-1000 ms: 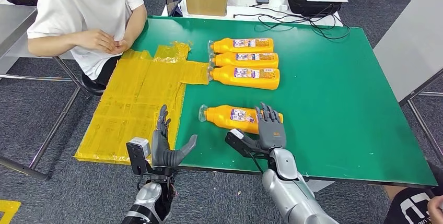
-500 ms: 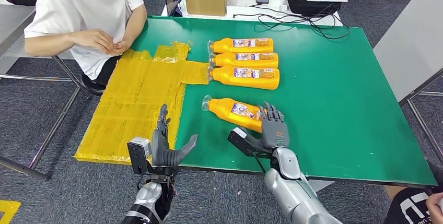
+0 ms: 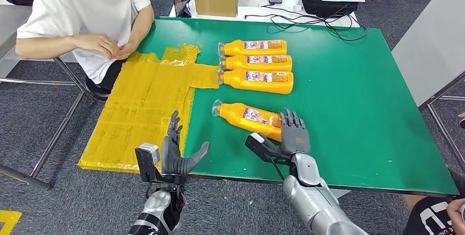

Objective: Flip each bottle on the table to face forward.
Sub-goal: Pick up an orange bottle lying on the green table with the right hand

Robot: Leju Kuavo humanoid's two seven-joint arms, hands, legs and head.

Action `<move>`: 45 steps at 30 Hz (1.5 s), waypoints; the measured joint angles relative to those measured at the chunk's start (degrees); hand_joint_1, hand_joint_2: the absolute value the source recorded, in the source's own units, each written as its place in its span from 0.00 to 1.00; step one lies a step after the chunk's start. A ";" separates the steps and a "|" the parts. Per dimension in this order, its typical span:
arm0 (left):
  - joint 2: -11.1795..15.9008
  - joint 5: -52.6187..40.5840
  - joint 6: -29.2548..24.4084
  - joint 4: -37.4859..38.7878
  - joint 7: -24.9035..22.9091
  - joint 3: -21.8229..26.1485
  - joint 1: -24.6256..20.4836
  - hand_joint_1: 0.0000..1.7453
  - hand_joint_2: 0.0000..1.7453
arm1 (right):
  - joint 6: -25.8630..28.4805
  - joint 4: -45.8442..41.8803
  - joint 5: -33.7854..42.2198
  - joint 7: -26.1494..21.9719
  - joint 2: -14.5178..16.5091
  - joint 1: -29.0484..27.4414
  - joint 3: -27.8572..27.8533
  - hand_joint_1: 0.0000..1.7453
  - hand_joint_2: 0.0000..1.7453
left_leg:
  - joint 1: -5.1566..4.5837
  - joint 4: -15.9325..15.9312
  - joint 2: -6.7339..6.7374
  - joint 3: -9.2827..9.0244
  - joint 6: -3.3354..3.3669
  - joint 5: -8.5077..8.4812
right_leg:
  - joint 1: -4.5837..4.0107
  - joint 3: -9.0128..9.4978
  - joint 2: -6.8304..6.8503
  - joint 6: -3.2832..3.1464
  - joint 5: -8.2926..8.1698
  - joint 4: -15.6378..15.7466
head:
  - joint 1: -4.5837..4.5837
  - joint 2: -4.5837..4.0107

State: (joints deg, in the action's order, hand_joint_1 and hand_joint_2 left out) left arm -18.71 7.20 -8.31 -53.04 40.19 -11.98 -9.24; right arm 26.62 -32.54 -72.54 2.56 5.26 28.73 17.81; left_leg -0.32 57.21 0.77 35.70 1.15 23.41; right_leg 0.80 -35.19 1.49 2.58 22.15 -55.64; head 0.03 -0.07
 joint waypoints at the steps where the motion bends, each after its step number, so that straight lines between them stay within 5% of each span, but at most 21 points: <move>1: 0.00 0.28 0.30 0.48 0.00 0.00 -0.25 0.00 1.00 | -0.90 0.43 -0.62 0.67 -0.21 0.63 0.18 0.00 0.00 | 0.00 0.00 0.00 0.00 0.00 0.00 | 0.00 0.00 0.00 0.00 0.00 0.00 | 0.00 0.00; 17: -0.31 2.98 3.53 4.89 -0.97 -0.13 -2.97 0.00 1.00 | -11.32 5.97 -5.47 3.59 0.54 11.85 4.64 0.00 0.00 | 0.01 0.01 0.00 0.00 -0.01 -0.02 | -0.01 0.00 0.00 0.00 -0.01 -0.02 | 0.00 0.00; 19: -0.31 3.07 3.60 5.25 -1.10 -0.14 -3.10 0.00 1.00 | -11.83 6.36 -5.18 3.07 0.80 12.10 4.97 0.33 0.00 | 0.01 0.00 0.00 0.01 -0.01 -0.02 | -0.01 0.00 0.00 0.00 -0.01 -0.02 | -0.01 0.00; 21: -0.33 3.34 3.84 5.78 -1.34 -0.16 -3.32 0.00 1.00 | -13.42 6.90 -4.01 1.93 1.21 12.31 5.18 0.53 0.00 | 0.01 0.00 0.00 0.01 -0.01 -0.02 | -0.01 0.00 -0.01 0.00 -0.01 -0.02 | 0.00 0.00; 23: -0.37 3.69 4.16 6.42 -1.62 -0.17 -3.62 0.00 1.00 | -15.36 7.53 -2.73 0.88 1.69 12.41 5.20 0.56 0.00 | 0.01 0.01 0.00 0.00 -0.01 -0.02 | -0.01 0.00 0.00 0.00 -0.01 -0.01 | 0.01 0.00; 25: -0.40 4.08 4.42 7.00 -1.91 -0.16 -3.88 0.00 1.00 | -16.67 8.13 -2.10 0.51 2.06 12.42 5.21 0.71 0.00 | 0.01 0.01 -0.01 0.00 -0.01 -0.02 | -0.01 0.00 0.00 0.00 -0.01 -0.02 | 0.01 0.00; 30: -0.44 4.65 4.81 7.97 -2.58 -0.02 -4.17 0.00 1.00 | -18.61 9.30 -1.44 0.53 2.34 12.52 5.32 0.73 0.00 | 0.01 0.01 0.00 0.00 -0.01 -0.02 | -0.01 0.00 0.00 0.00 -0.01 -0.02 | 0.00 0.00; 31: -0.44 4.65 4.82 8.09 -2.62 0.01 -4.21 0.00 1.00 | -18.70 9.43 -1.43 0.53 2.34 12.60 5.33 0.70 0.00 | 0.01 0.01 0.00 0.00 -0.01 -0.02 | -0.01 0.00 0.00 0.00 -0.01 -0.02 | 0.00 0.00; 35: -0.46 4.54 4.83 8.53 -2.85 0.13 -4.34 0.00 1.00 | -19.67 9.89 -1.29 0.64 2.36 12.96 5.45 0.06 0.00 | 0.01 0.01 0.00 0.00 -0.01 -0.02 | -0.01 0.00 0.00 0.00 -0.01 -0.02 | -0.01 0.00; 37: -0.46 4.26 4.80 8.70 -2.94 0.28 -4.36 0.00 1.00 | -20.44 10.12 -1.09 0.65 2.41 12.98 5.54 0.03 0.00 | 0.01 0.01 0.01 0.00 -0.01 -0.02 | -0.01 0.00 -0.01 0.00 -0.01 -0.02 | -0.01 0.00; 38: -0.46 4.03 4.79 8.77 -2.95 0.37 -4.36 0.00 1.00 | -20.84 10.22 -0.96 0.58 2.45 12.96 5.60 0.09 0.00 | 0.01 0.00 0.01 0.00 -0.01 -0.02 | -0.01 0.00 -0.01 0.00 -0.01 -0.02 | 0.00 0.00; 41: -0.46 3.38 4.78 8.84 -2.96 0.66 -4.37 0.00 1.00 | -22.59 10.47 -0.87 0.46 2.61 13.03 6.28 0.78 0.00 | 0.01 0.00 0.02 -0.02 -0.01 -0.02 | -0.01 0.01 -0.02 0.00 -0.01 -0.01 | 0.00 0.00; 42: -0.46 3.22 4.79 8.84 -2.97 0.81 -4.37 0.00 1.00 | -23.36 10.54 -1.09 0.57 2.65 13.08 6.67 0.94 0.00 | 0.01 0.00 0.02 -0.03 -0.01 -0.02 | -0.01 0.01 -0.03 0.00 -0.01 -0.01 | 0.00 0.00; 45: -0.46 2.89 4.94 8.84 -3.13 1.34 -4.37 0.00 1.00 | -25.15 10.68 -2.27 1.74 2.70 13.38 8.19 0.83 0.00 | 0.02 0.00 0.04 -0.08 -0.01 -0.02 | -0.01 0.02 -0.10 0.00 -0.02 -0.02 | 0.00 0.00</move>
State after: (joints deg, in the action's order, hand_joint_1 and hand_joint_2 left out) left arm -19.17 10.09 -3.37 -44.19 37.07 -10.64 -13.61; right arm 1.47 -21.86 -74.81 4.30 7.96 42.11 26.00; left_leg -0.30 57.21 0.80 35.62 1.14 23.39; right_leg 0.79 -35.17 1.39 2.58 22.13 -55.66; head 0.03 -0.07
